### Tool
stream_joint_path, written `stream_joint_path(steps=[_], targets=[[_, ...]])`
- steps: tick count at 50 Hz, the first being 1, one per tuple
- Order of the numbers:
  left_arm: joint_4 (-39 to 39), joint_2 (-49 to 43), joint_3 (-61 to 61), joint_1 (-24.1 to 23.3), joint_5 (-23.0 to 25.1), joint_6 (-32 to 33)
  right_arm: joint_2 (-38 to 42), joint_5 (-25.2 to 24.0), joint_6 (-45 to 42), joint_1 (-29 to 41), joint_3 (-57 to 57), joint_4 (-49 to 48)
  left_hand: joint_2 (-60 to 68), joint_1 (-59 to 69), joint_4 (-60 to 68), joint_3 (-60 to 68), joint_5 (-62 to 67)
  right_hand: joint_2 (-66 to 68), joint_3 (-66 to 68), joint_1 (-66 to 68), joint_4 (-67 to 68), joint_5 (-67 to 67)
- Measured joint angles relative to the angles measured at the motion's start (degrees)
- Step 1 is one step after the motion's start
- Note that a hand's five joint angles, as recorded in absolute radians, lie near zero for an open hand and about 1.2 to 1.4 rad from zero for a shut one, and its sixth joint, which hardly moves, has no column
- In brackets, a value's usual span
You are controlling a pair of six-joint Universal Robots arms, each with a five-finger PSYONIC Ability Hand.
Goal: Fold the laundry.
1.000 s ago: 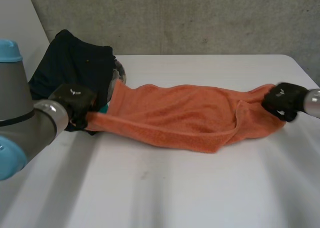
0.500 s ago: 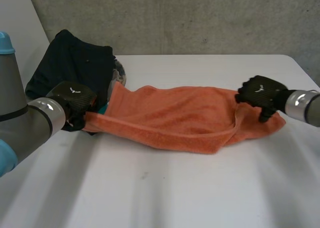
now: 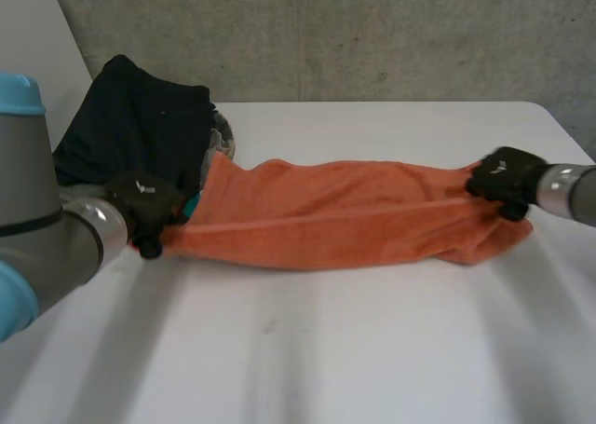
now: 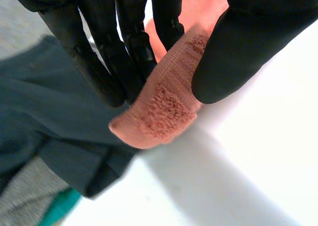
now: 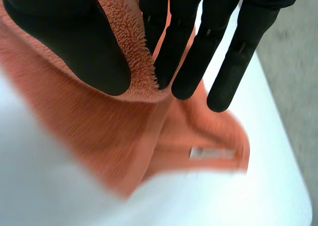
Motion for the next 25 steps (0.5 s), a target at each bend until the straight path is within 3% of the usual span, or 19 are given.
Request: stream_joint_path(steps=[7, 12, 20, 25], targets=[[-5.4, 1.0, -8.3, -0.4, 2.4, 10.1, -11.9, 7.2, -12.3, -7.1, 18.5, 17.3, 0.0, 0.0, 0.0, 0.0, 0.0, 0.0, 0.3, 0.0, 0.0, 0.3], [-7.3, 0.5, -11.9, -1.3, 3.7, 18.0, -15.8, 8.3, -18.7, -11.0, 27.0, 25.1, 0.0, 0.0, 0.0, 0.0, 0.0, 0.0, 0.3, 0.0, 0.1, 0.5], [-3.4, -5.1, -0.2, -3.2, 0.8, 18.2, -14.1, 7.7, -15.8, -8.7, 21.9, 17.6, 0.1, 0.0, 0.1, 0.1, 0.0, 0.0, 0.3, 0.0, 0.1, 0.5], [4.2, -11.6, 18.2, -4.1, -2.6, 14.3, -10.0, 9.1, -7.4, -3.2, 7.3, 8.0, 0.1, 0.0, 0.2, 0.2, 0.0, 0.0, 0.3, 0.0, 0.1, 0.5]])
